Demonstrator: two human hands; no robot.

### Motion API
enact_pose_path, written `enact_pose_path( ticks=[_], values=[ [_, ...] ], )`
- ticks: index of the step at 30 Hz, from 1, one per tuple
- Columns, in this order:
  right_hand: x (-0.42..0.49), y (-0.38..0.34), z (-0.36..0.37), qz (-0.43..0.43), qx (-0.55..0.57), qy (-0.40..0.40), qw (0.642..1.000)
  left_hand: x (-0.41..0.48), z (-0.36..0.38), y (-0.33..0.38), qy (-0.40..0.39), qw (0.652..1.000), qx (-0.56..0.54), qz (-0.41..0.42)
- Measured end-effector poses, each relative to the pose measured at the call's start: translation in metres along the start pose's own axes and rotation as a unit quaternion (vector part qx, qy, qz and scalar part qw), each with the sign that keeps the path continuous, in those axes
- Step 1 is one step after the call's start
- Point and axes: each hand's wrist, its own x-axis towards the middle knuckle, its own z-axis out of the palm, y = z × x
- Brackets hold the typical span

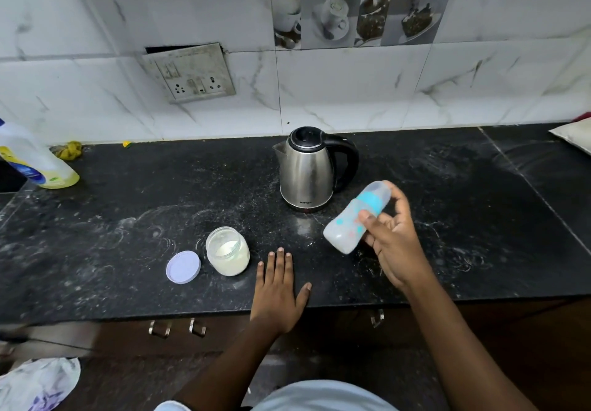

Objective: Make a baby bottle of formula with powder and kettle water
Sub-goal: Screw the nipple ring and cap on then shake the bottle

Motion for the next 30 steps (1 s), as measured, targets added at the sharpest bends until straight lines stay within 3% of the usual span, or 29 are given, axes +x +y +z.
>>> enact_pose_path(
  ticks=[3, 6, 10, 13, 17, 20, 24, 27, 30],
  values=[
    [-0.003, -0.001, 0.006, 0.003, -0.048, -0.071, 0.996, 0.000, 0.000, 0.000, 0.000, 1.000, -0.003, -0.001],
    [0.000, 0.002, 0.010, -0.006, 0.039, 0.009, 0.999, 0.000, 0.000, 0.000, 0.006, 1.000, -0.001, 0.000],
    [0.000, -0.001, 0.013, 0.009, -0.017, -0.063, 0.998, 0.000, 0.000, 0.000, 0.008, 1.000, 0.003, 0.000],
    [0.004, -0.002, 0.007, -0.004, 0.040, 0.011, 0.999, 0.001, 0.002, -0.001, 0.008, 1.000, 0.009, 0.000],
    [-0.001, -0.005, 0.006, 0.012, -0.020, -0.056, 0.998, 0.001, 0.004, -0.001, 0.014, 1.000, 0.011, 0.003],
    [0.001, -0.001, 0.003, -0.008, 0.044, 0.021, 0.999, 0.001, 0.003, -0.001, 0.010, 1.000, 0.005, -0.002],
    [-0.003, 0.000, 0.005, 0.015, -0.017, -0.048, 0.999, 0.001, 0.003, -0.001, 0.011, 1.000, 0.010, 0.000],
    [-0.001, 0.003, 0.001, 0.005, 0.034, 0.032, 0.999, 0.001, 0.003, -0.001, 0.016, 1.000, 0.010, 0.002],
    [-0.002, 0.002, 0.001, 0.026, -0.012, -0.026, 0.999, 0.001, 0.004, -0.001, 0.015, 1.000, 0.009, 0.000]
  ],
)
